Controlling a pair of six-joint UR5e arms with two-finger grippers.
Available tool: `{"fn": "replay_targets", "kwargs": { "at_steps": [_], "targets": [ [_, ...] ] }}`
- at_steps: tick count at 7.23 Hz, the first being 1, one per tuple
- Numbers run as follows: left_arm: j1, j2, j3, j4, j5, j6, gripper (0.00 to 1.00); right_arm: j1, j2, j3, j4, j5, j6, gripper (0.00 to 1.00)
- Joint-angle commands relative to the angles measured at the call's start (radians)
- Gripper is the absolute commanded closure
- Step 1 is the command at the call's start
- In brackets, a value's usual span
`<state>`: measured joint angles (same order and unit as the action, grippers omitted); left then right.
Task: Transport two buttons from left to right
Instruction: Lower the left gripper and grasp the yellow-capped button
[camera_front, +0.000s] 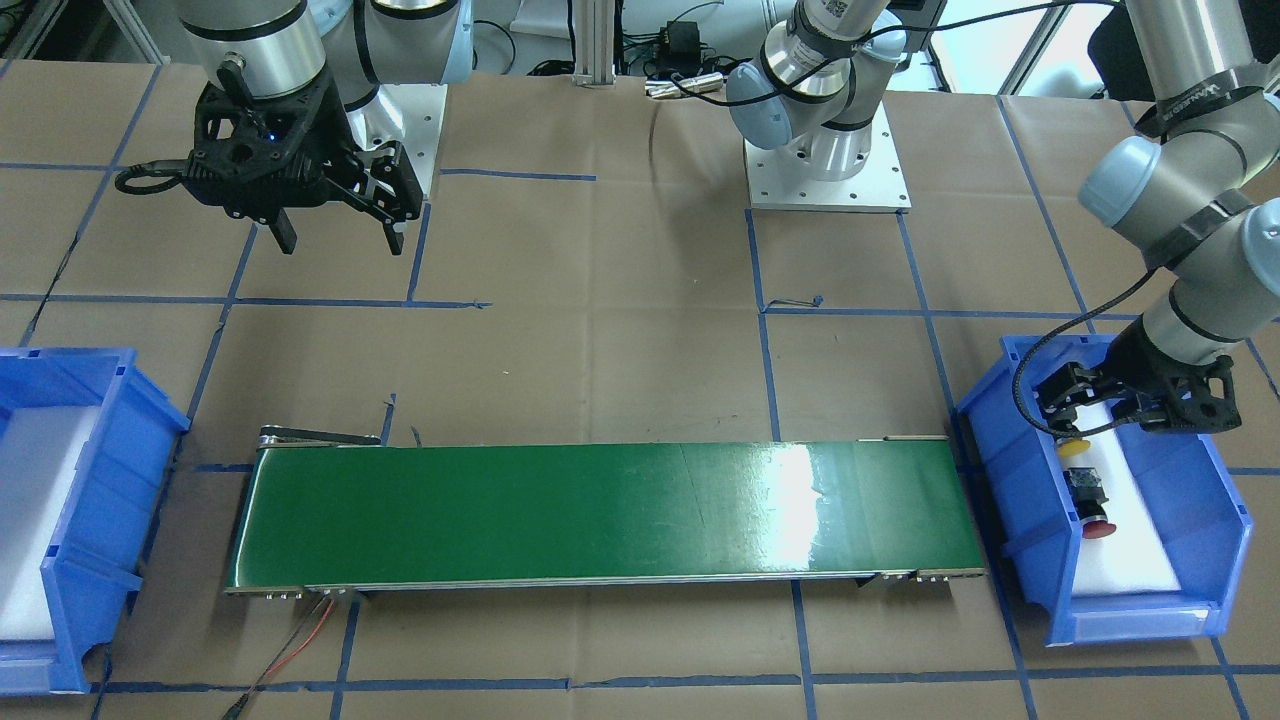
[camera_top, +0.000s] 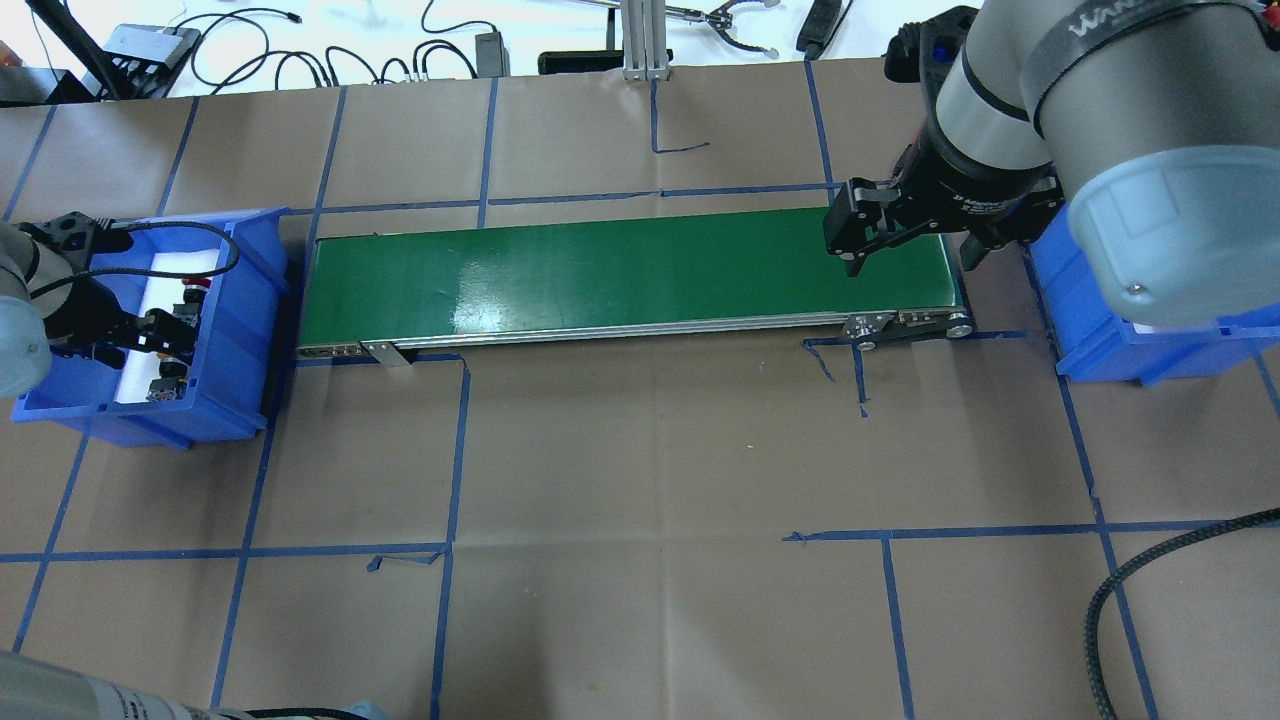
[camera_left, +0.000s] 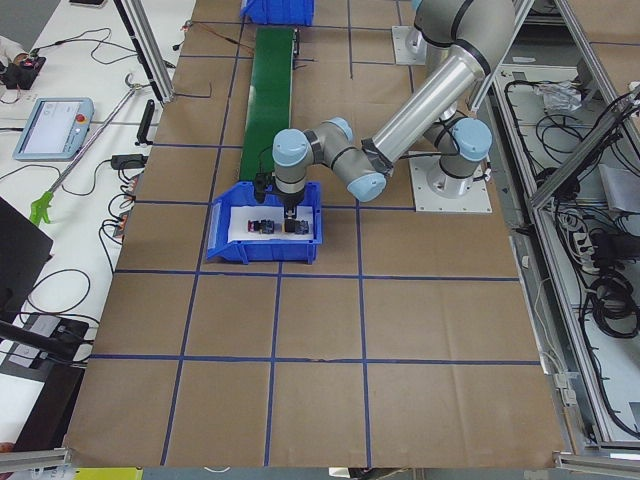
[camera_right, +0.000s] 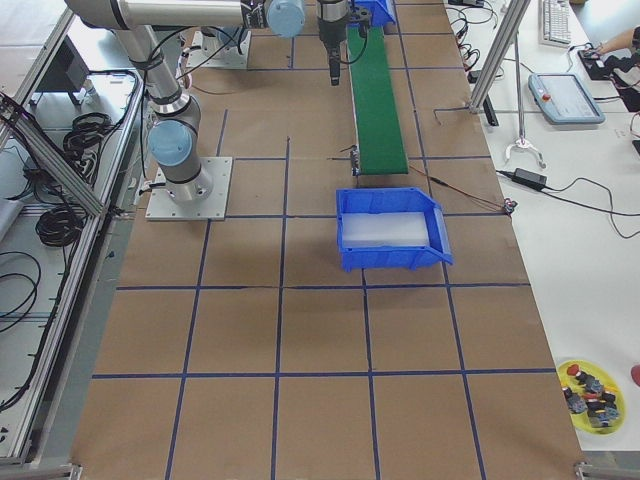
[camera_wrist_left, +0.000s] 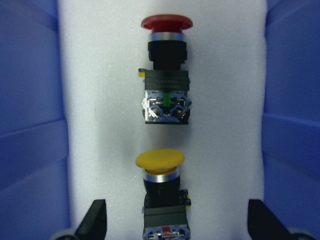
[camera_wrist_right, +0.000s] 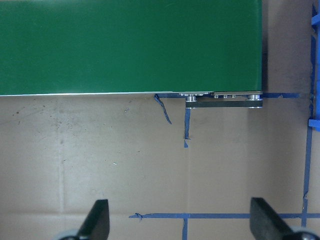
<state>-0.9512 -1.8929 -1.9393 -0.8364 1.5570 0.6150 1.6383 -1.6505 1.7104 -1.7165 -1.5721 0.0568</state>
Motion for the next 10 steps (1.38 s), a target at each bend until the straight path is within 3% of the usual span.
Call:
{"fn": "replay_targets", "kwargs": {
  "at_steps": [1,3,4,6,7,9,10],
  "targets": [
    [0.0,-0.017,-0.006,0.014,0.0,0.0,0.01,0.0,0.001,0.0,0.0,0.0,0.0,0.0],
    [0.002,-0.026,-0.007,0.014,0.003,-0.001,0.01,0.0,0.002,0.0,0.0,0.0,0.0,0.0],
    [0.002,-0.026,-0.007,0.013,0.012,-0.006,0.1,0.0,0.002,-0.002,0.0,0.0,0.0,0.0],
    [0.002,-0.02,-0.006,-0.003,0.02,-0.004,0.64,0.0,0.002,-0.002,0.0,0.0,0.0,0.0],
    [0.002,-0.017,-0.006,-0.003,0.018,-0.004,0.83,0.0,0.0,-0.002,0.0,0.0,0.0,0.0],
    [0.002,-0.008,0.009,-0.009,0.018,-0.004,0.92,0.0,0.002,0.0,0.0,0.0,0.0,0.0],
    [0.002,0.011,0.031,-0.064,0.018,-0.003,0.92,0.0,0.002,0.0,0.0,0.001,0.0,0.0]
  ]
}}
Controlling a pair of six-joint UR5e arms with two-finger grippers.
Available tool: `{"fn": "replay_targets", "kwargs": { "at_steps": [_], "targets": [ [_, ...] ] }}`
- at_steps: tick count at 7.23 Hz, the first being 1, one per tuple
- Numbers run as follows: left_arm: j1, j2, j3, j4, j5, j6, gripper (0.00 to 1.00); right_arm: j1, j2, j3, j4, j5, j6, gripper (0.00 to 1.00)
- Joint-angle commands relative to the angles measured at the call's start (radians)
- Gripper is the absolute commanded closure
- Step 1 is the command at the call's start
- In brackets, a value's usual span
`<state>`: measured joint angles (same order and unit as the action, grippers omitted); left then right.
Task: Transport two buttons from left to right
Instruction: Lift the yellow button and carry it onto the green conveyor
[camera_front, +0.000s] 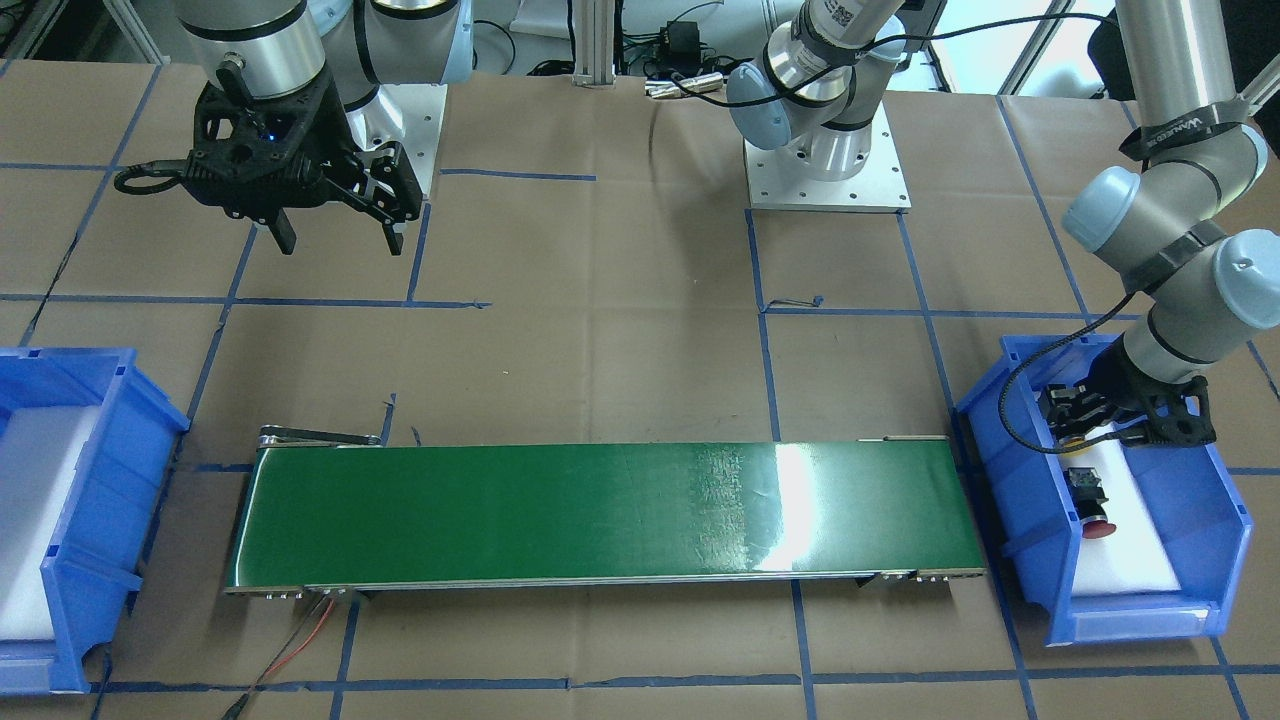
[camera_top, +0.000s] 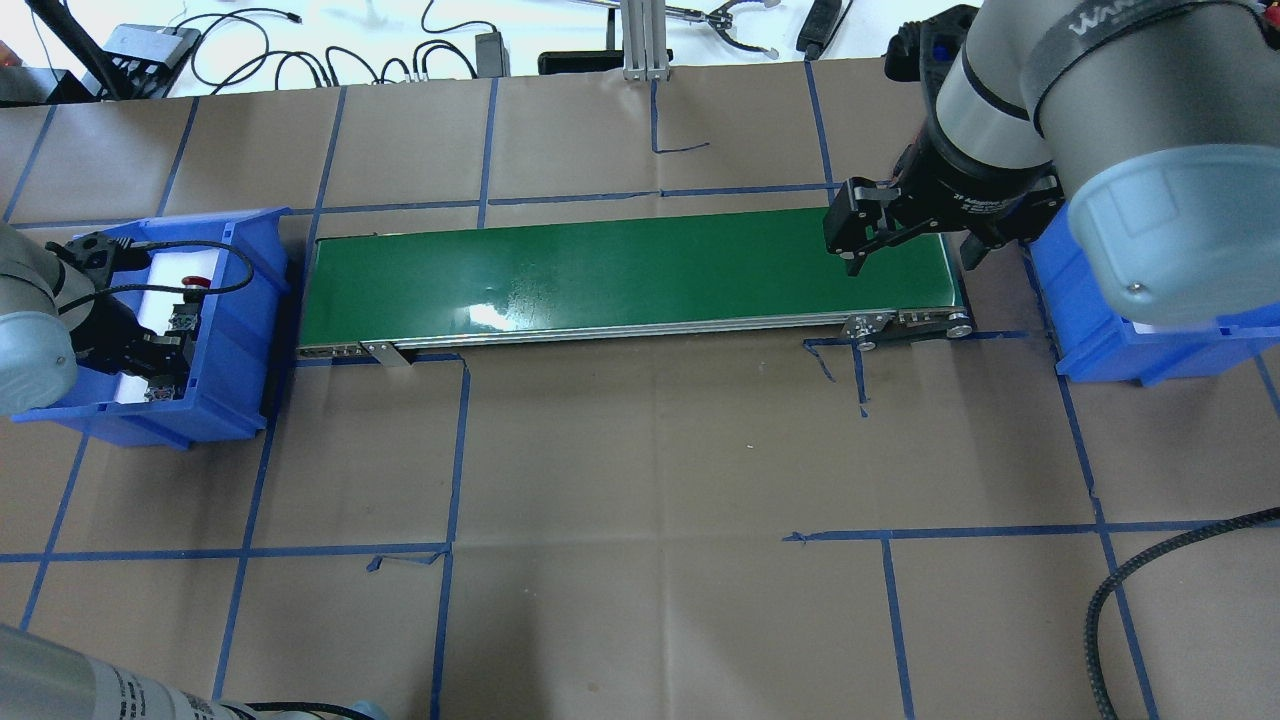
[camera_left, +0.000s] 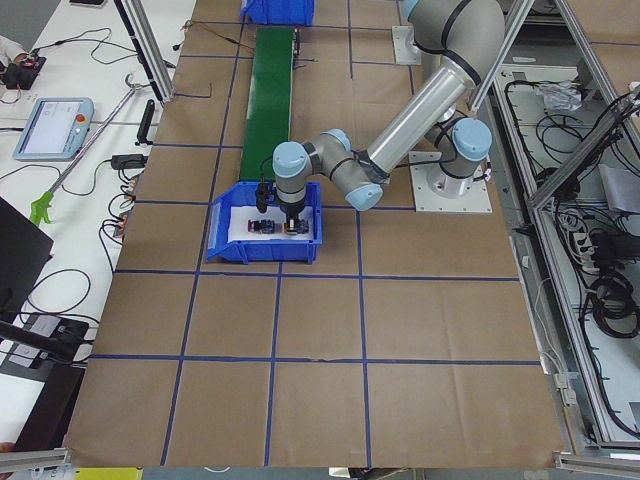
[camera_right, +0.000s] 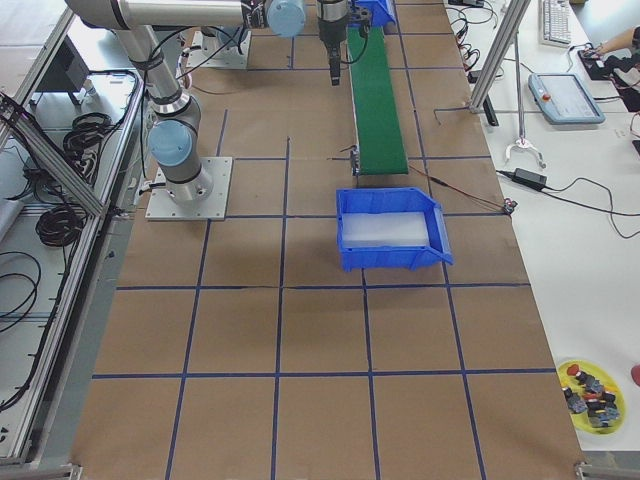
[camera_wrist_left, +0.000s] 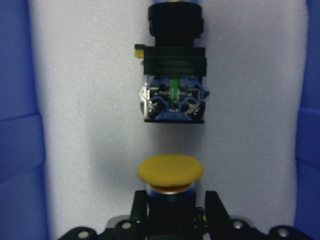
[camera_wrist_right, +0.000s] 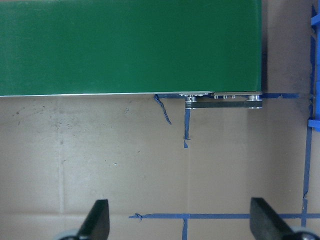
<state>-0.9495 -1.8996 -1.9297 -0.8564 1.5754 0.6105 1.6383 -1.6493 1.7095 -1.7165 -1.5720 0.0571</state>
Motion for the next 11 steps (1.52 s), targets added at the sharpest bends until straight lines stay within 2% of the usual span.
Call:
{"fn": "replay_targets", "kwargs": {
  "at_steps": [1,3,5,7,11],
  "targets": [
    [-0.002,0.042,0.073,-0.111,0.0,0.005,0.92,0.0,0.0,0.002,0.0,0.0,0.0,0.0],
    [-0.003,0.092,0.234,-0.356,0.003,0.005,0.92,0.0,0.0,0.004,0.0,0.0,0.0,0.0],
    [-0.015,0.076,0.401,-0.537,0.003,-0.001,0.91,0.0,0.0,0.004,-0.002,0.0,0.0,0.0],
    [-0.105,0.06,0.46,-0.567,0.005,-0.055,0.91,0.0,0.0,0.004,0.0,0.0,0.001,0.0],
    [-0.38,0.056,0.443,-0.55,0.011,-0.294,0.91,0.0,0.0,0.004,0.0,0.0,0.0,0.0]
  ]
}}
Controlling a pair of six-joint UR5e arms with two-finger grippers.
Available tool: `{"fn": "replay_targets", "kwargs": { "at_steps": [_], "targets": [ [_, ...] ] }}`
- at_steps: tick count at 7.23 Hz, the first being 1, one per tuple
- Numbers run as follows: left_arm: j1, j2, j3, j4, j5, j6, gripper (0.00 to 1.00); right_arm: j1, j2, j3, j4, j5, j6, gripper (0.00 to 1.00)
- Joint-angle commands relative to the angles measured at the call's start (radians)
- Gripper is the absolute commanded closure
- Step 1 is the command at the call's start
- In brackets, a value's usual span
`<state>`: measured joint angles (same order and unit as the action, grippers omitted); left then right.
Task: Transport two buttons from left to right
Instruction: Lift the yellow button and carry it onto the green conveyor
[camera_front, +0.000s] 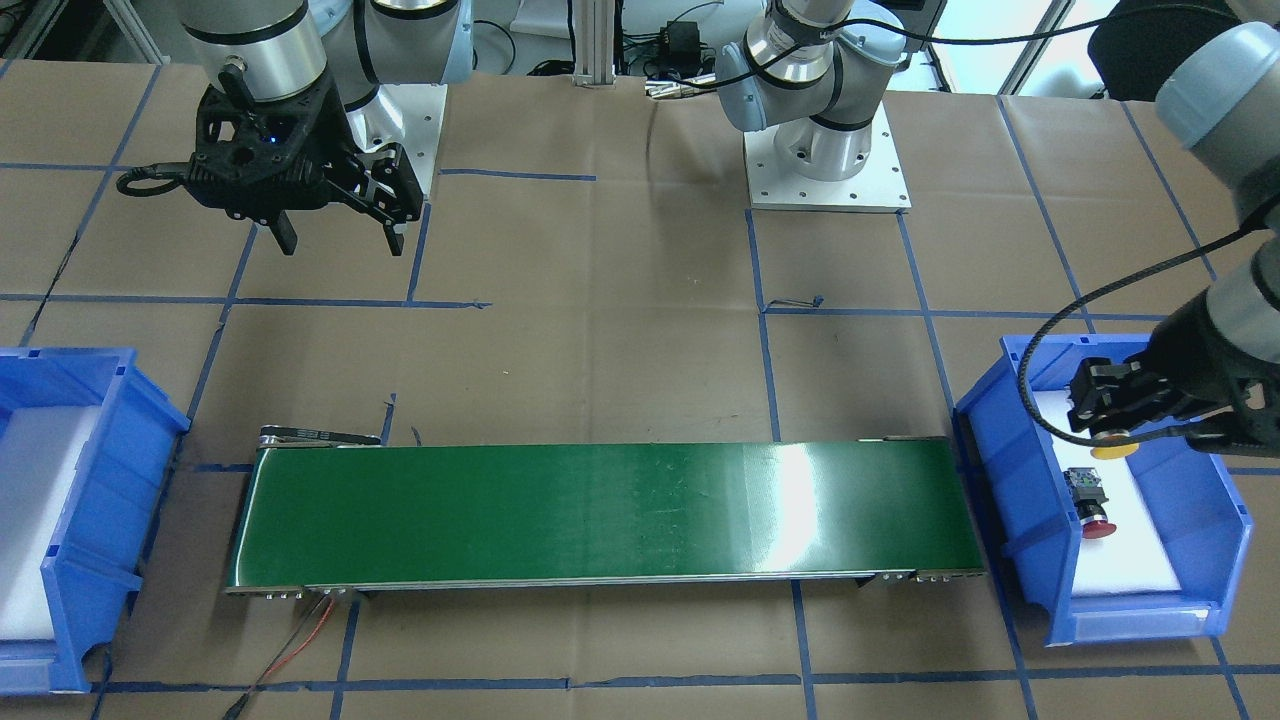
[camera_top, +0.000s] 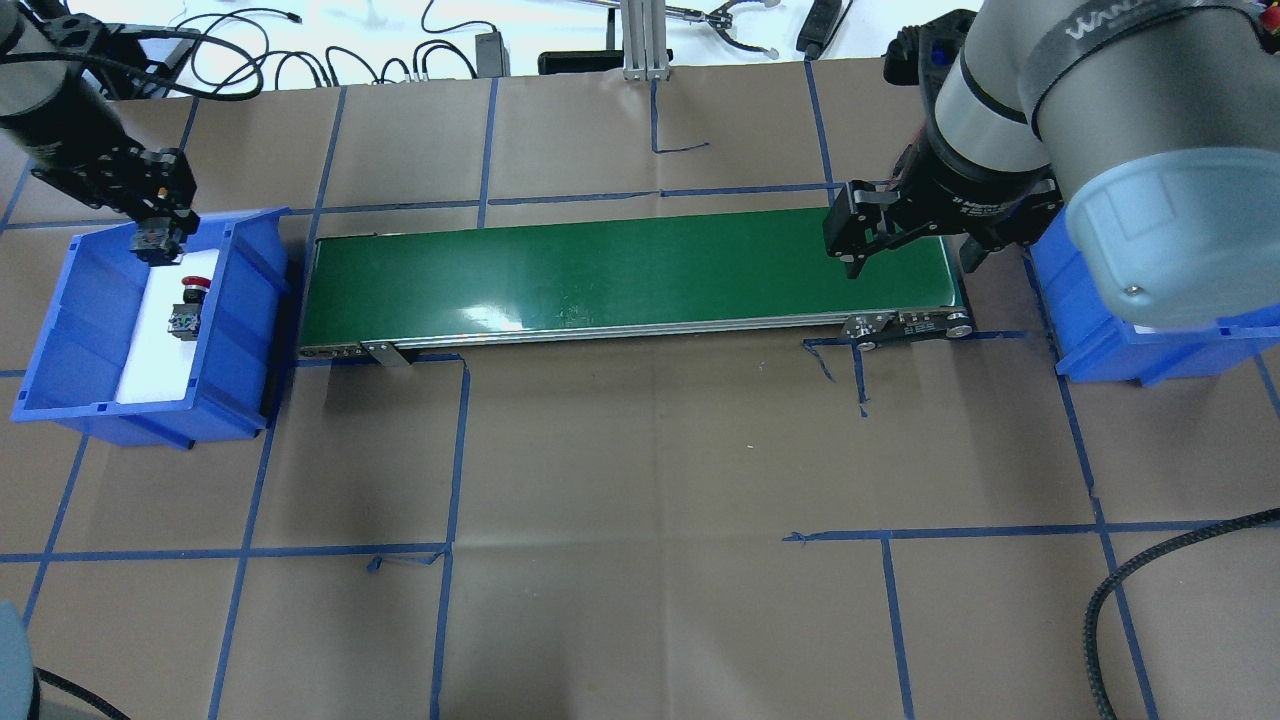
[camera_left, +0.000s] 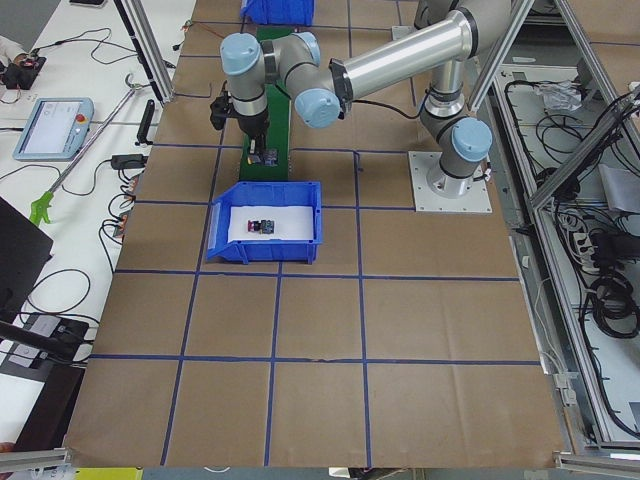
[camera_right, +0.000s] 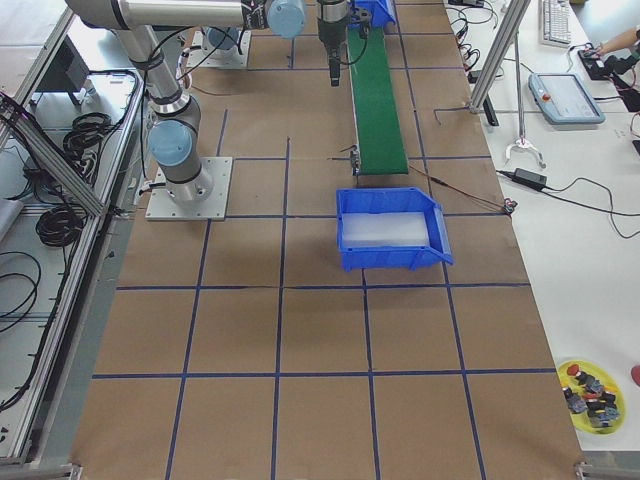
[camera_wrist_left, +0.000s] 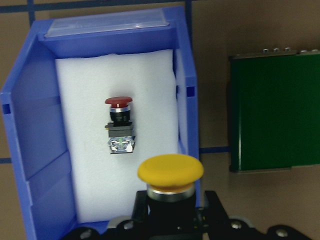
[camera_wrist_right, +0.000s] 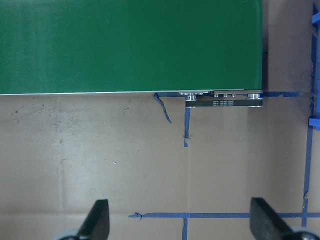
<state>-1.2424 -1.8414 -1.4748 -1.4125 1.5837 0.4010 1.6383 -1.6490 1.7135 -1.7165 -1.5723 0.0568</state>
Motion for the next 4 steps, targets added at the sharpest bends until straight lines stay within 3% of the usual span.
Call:
{"fn": "replay_targets", "kwargs": {
  "at_steps": [1,4],
  "targets": [
    [-0.142,-0.004,-0.024,0.007,0.001,-0.158,0.91,0.0,0.0,0.001,0.0,0.0,0.0,0.0],
    [-0.201,-0.102,-0.036,0.072,0.002,-0.206,0.91,0.0,0.0,0.003,0.0,0.0,0.0,0.0]
  ]
}}
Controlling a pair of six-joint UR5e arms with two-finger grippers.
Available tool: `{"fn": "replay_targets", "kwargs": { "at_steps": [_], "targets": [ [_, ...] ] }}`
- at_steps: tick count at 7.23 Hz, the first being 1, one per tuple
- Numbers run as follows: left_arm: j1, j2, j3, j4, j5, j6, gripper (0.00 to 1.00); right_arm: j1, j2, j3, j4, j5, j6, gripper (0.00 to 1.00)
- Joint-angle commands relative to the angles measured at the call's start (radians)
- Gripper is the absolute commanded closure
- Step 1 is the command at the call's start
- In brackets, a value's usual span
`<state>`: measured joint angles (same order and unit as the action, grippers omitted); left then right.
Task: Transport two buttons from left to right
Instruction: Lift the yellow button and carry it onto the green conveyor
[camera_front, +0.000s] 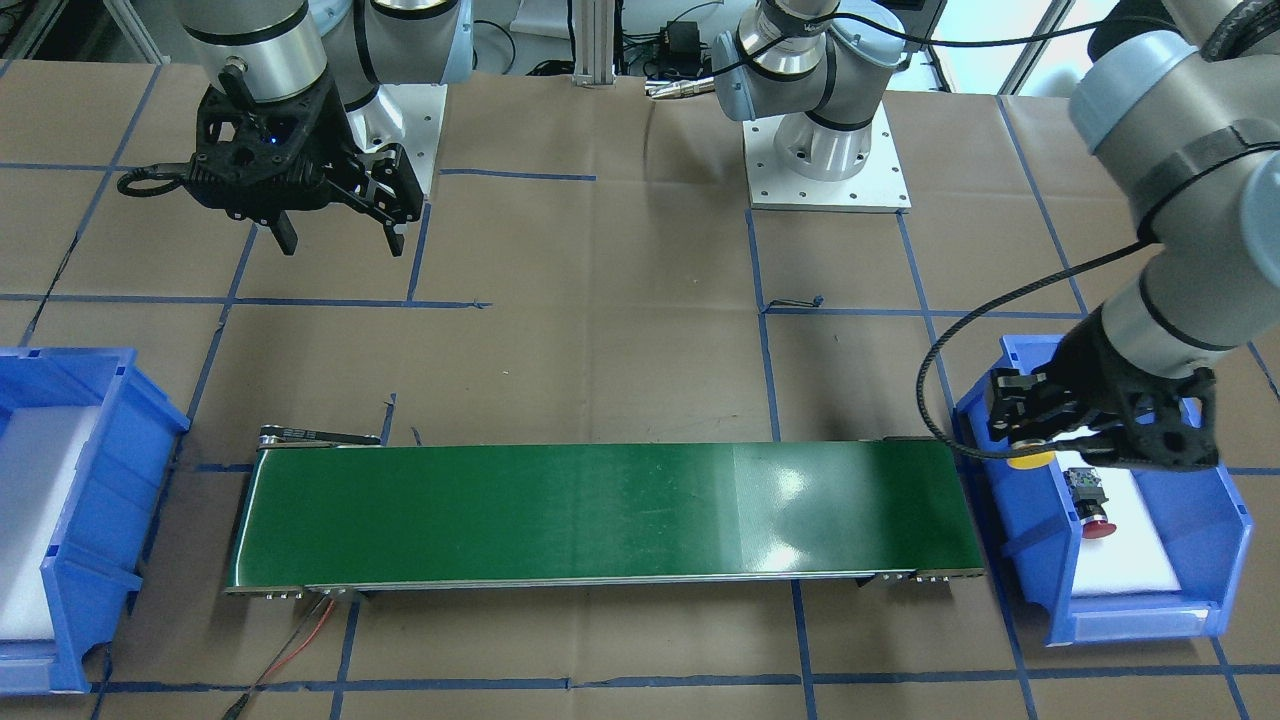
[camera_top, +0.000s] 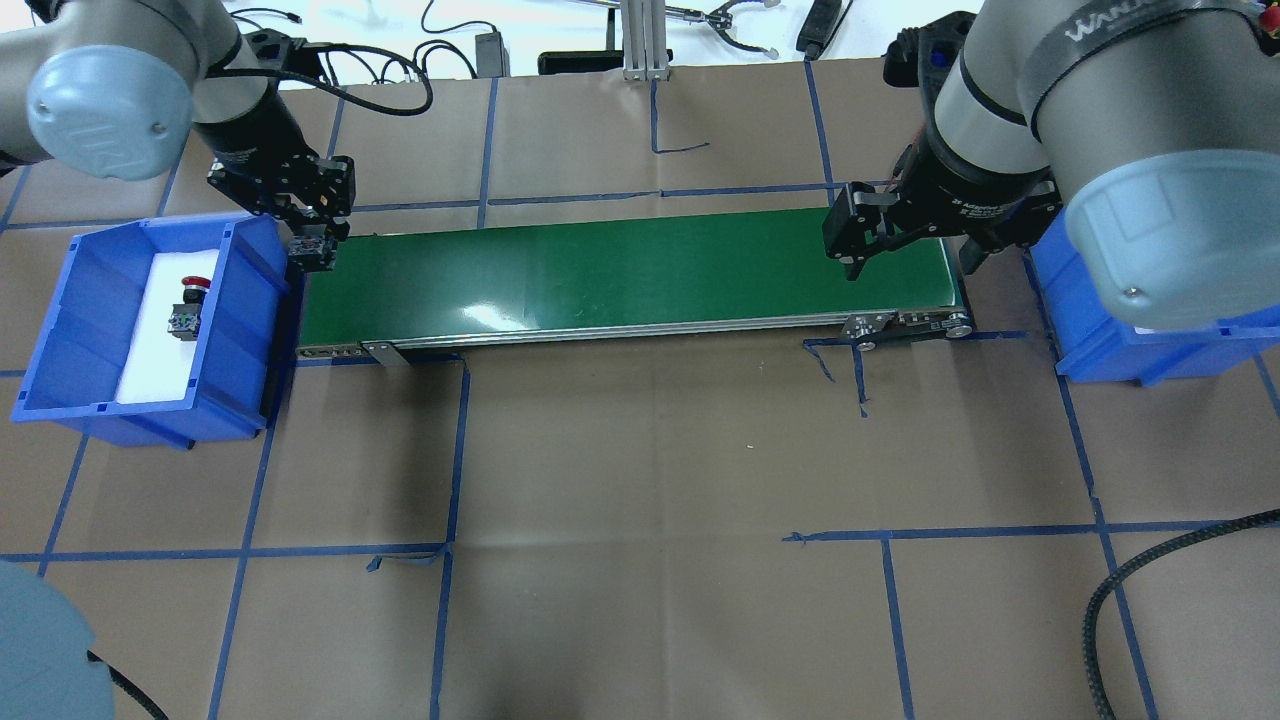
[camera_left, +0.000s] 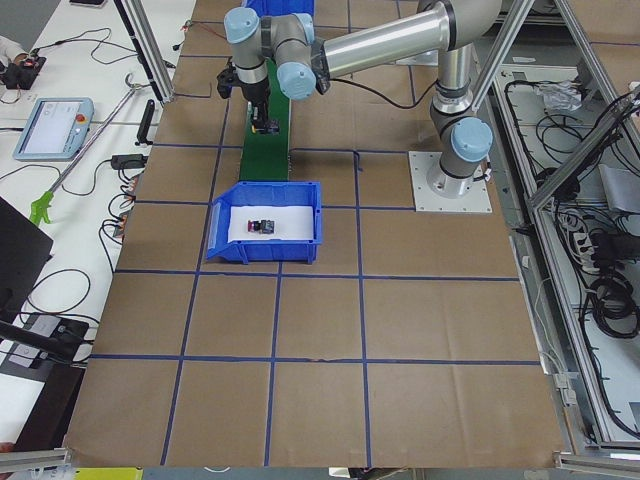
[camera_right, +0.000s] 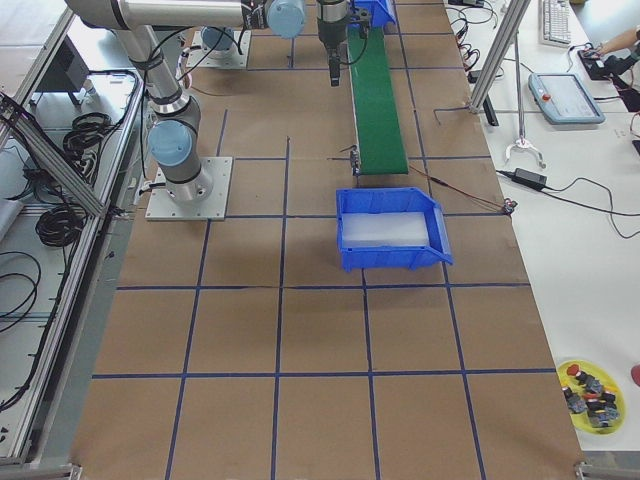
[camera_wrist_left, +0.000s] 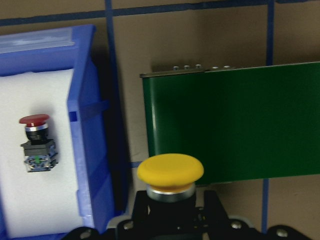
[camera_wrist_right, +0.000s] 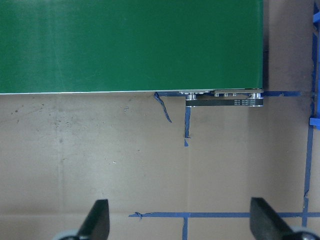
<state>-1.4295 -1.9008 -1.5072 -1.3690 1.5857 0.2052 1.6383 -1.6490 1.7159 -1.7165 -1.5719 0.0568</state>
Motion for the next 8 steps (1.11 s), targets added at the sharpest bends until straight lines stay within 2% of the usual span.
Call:
{"fn": "replay_targets", "kwargs": {
  "at_steps": [1,3,5,6,7,8],
  "targets": [
    [-0.016,-0.064,-0.002,0.037,0.0,-0.01,0.91,0.0,0.0,0.001,0.0,0.0,0.0,0.0],
    [-0.016,-0.116,-0.024,0.136,0.0,-0.003,0.91,0.0,0.0,0.002,0.0,0.0,0.0,0.0],
    [-0.017,-0.129,-0.112,0.299,0.0,0.002,0.87,0.0,0.0,0.002,0.0,0.0,0.0,0.0],
    [-0.017,-0.127,-0.129,0.344,0.0,0.0,0.61,0.0,0.0,0.002,0.0,0.0,0.0,0.0],
    [-0.017,-0.118,-0.128,0.346,-0.006,-0.004,0.01,0.0,0.0,0.002,-0.002,-0.002,0.0,0.0],
    [-0.017,-0.11,-0.128,0.337,-0.003,-0.003,0.0,0.0,0.0,0.002,-0.002,-0.002,0.0,0.0]
  ]
}}
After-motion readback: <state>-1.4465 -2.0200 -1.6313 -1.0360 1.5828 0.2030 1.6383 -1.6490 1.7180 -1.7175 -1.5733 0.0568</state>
